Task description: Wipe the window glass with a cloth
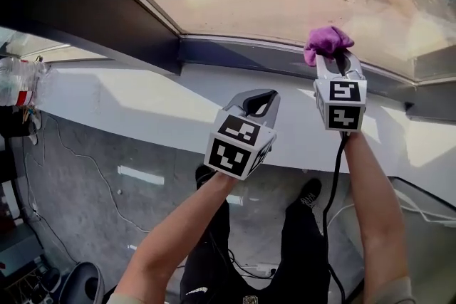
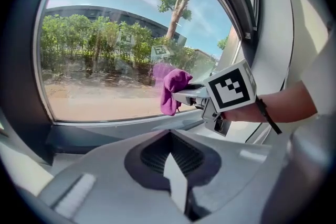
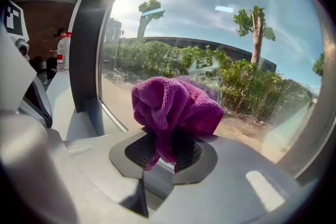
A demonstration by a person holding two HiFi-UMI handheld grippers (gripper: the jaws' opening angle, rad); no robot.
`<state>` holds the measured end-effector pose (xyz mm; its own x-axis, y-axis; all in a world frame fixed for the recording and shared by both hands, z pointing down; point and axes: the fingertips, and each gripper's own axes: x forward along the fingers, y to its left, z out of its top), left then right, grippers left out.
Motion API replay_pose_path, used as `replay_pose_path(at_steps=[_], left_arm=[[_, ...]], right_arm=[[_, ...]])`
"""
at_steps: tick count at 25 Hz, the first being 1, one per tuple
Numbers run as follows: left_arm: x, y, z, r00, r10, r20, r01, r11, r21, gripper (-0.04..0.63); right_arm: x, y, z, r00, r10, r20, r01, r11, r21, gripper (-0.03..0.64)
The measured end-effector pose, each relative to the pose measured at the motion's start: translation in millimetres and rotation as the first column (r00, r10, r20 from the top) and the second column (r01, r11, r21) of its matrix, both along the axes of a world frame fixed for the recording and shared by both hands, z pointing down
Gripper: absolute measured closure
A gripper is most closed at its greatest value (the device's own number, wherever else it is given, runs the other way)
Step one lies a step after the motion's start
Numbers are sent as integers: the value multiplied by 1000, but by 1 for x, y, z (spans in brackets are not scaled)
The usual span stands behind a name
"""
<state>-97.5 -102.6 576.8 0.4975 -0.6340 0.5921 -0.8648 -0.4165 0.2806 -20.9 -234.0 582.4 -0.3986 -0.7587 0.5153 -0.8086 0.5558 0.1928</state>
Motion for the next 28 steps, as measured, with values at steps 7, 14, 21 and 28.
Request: replay_pose_path(at_steps=[7,14,21,28], left_arm=[[101,-18,-2,996,82,-25,-82,997,8,595],[187,-35,-2,988,152,-22,-151,988,19,595],[243,-43,15,981,191,-14,-191,981,9,595],[280,-40,24,974,225,-3,-225,974,-9,595]], right_arm=[[121,-12,-2,994,112,-7,-112,994,-5,511],[226,-25,-6,976,217,21,-217,976,1,511],[322,-36,12,922,381,66,-380,925,-22,512],[387,-40,21,858,509,68,-507,861,-47,512]])
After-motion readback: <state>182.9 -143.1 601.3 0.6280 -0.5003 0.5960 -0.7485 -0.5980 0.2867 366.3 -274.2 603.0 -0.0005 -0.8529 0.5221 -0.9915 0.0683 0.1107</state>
